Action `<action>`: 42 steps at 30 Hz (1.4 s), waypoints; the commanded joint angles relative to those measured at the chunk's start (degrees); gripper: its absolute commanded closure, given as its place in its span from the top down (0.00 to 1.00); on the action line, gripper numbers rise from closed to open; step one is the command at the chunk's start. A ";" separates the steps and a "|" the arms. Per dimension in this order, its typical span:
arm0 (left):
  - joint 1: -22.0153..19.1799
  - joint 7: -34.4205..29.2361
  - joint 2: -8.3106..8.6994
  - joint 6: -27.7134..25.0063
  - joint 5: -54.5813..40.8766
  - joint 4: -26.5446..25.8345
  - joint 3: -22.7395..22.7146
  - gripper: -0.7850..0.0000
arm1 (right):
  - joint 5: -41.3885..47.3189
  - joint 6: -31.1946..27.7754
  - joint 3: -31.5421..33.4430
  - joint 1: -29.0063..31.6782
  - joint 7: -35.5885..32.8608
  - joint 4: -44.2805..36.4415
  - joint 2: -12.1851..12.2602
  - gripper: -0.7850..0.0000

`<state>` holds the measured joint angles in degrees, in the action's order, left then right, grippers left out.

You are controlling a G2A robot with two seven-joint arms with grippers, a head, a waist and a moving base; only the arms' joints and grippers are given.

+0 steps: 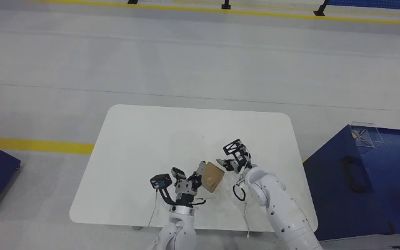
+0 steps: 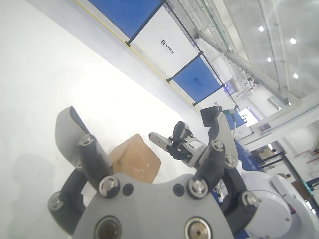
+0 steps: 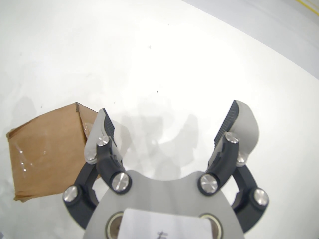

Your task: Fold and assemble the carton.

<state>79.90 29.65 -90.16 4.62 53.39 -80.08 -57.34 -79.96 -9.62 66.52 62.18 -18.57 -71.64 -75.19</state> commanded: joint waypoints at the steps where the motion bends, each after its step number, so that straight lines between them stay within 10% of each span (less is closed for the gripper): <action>1: -0.25 -2.07 0.84 -1.14 14.92 0.67 0.71 1.00 | -1.06 -0.18 -1.10 -0.94 -0.59 1.25 -0.19 1.00; 10: 1.73 -17.54 4.83 -12.62 37.40 -0.74 -3.43 1.00 | -2.24 -1.64 -4.09 -3.35 0.38 4.16 -0.96 1.00; 25: -5.85 -13.68 4.12 -9.65 41.36 13.21 0.20 1.00 | -1.53 0.42 -3.84 -3.36 3.21 5.50 -1.37 1.00; 34: -8.66 -11.91 3.39 -8.54 40.50 17.43 2.08 0.00 | 0.51 1.97 -1.13 -2.11 3.45 4.51 -1.08 1.00; 42: -6.39 -11.07 3.77 -9.30 38.57 13.40 1.37 0.00 | 2.96 3.27 2.90 -1.32 4.19 2.97 -0.51 1.00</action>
<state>72.77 18.29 -86.48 -4.28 92.74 -65.36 -55.75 -77.84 -6.67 68.47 60.67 -14.66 -68.27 -75.80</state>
